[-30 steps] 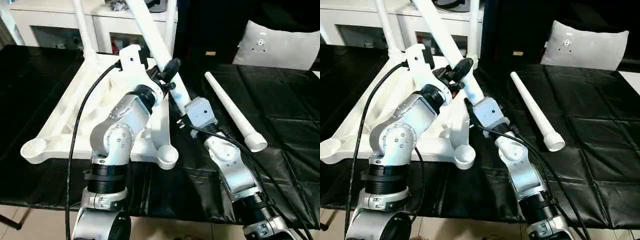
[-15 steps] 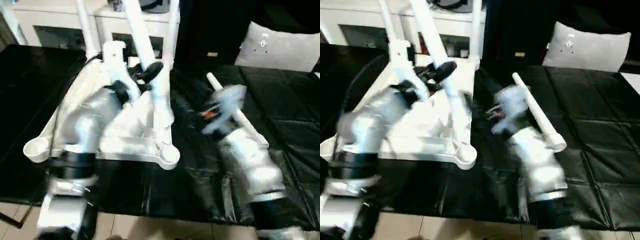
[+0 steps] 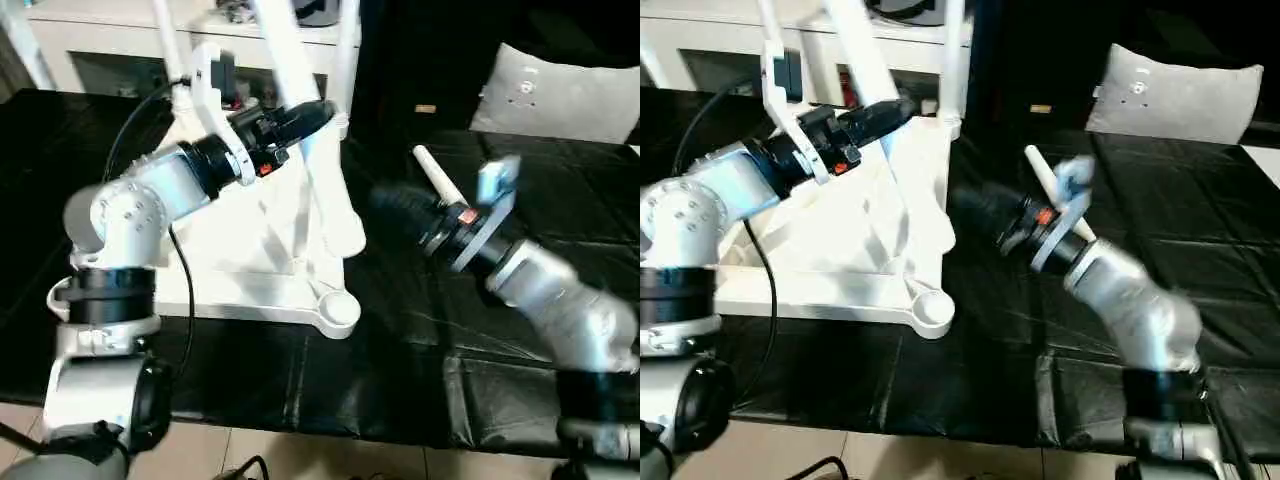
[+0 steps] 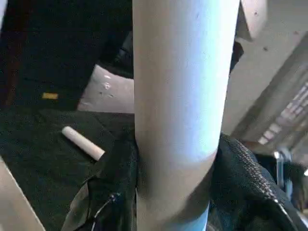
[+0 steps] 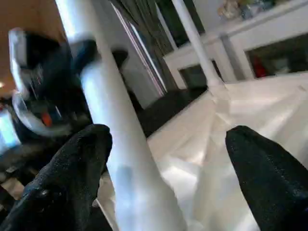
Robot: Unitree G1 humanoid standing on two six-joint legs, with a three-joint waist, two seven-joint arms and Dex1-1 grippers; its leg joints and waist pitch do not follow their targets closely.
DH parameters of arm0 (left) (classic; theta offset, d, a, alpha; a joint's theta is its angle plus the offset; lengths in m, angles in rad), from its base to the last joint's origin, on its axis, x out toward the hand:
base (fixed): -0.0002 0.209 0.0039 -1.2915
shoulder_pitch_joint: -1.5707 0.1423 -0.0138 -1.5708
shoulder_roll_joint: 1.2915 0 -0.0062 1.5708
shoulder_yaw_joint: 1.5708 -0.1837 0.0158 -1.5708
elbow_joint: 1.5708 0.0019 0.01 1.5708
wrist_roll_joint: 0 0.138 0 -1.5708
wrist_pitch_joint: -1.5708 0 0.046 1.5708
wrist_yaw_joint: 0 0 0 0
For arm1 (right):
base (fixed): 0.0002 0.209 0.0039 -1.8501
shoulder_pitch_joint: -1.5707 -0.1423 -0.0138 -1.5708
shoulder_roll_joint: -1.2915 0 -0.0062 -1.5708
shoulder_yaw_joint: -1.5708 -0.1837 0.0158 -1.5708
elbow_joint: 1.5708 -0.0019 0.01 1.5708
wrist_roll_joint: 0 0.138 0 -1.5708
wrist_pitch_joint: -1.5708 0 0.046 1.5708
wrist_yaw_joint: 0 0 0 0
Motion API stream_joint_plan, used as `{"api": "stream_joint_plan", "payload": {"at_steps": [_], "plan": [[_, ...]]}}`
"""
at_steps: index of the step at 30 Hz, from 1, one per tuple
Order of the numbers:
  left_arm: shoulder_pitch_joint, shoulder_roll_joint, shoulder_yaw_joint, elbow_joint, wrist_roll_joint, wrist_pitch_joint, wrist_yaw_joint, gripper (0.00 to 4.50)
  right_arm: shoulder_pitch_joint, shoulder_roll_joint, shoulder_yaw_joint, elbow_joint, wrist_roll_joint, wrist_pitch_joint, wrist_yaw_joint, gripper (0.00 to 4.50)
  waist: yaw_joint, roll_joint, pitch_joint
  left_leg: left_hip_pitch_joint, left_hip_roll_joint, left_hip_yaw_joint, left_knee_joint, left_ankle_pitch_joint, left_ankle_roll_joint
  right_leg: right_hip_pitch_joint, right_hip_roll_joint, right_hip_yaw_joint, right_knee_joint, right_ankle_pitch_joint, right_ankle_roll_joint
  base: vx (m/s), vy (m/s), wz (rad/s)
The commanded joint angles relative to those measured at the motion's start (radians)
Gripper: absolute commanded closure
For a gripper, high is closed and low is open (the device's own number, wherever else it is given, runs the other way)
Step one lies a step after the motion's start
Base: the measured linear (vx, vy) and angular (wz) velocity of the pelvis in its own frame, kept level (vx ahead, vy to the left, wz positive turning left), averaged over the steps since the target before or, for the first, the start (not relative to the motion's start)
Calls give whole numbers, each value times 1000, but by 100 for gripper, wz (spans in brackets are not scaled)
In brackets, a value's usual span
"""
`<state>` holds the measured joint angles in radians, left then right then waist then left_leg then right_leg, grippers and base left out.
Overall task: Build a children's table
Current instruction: Pick table leg
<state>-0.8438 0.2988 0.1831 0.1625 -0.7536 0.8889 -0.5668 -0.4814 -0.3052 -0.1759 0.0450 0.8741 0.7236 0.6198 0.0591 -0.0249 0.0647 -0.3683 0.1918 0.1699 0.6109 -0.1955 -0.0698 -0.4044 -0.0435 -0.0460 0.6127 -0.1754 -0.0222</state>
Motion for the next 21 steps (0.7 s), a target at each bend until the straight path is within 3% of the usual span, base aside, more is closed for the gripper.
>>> {"api": "stream_joint_plan", "payload": {"at_steps": [1,5,15,21], "plan": [[-33,10,-10,0,-33,29,-41,268,-16,-22,-21,-10,39,52,16,34,7,-1,-77,8,21,-1,-61,-60,13,63,-73,42,-65,-181,-179,0,0,0],[-34,25,-32,-10,-39,38,-90,268,-14,-46,-7,-27,40,87,64,34,15,-1,-77,8,23,-1,-63,-65,7,62,-77,42,-66,-194,-174,0,0,0],[-14,94,-155,-140,-85,35,-401,268,-49,-177,134,-72,36,163,346,34,29,-5,-75,7,27,-1,-64,-71,5,62,-81,43,-66,-228,-167,0,0,0],[-33,106,-168,-166,-132,49,-510,268,-84,-222,159,-71,59,194,458,34,32,-8,-74,7,27,0,-62,-73,4,60,-81,43,-69,-269,-152,0,0,0]]}}
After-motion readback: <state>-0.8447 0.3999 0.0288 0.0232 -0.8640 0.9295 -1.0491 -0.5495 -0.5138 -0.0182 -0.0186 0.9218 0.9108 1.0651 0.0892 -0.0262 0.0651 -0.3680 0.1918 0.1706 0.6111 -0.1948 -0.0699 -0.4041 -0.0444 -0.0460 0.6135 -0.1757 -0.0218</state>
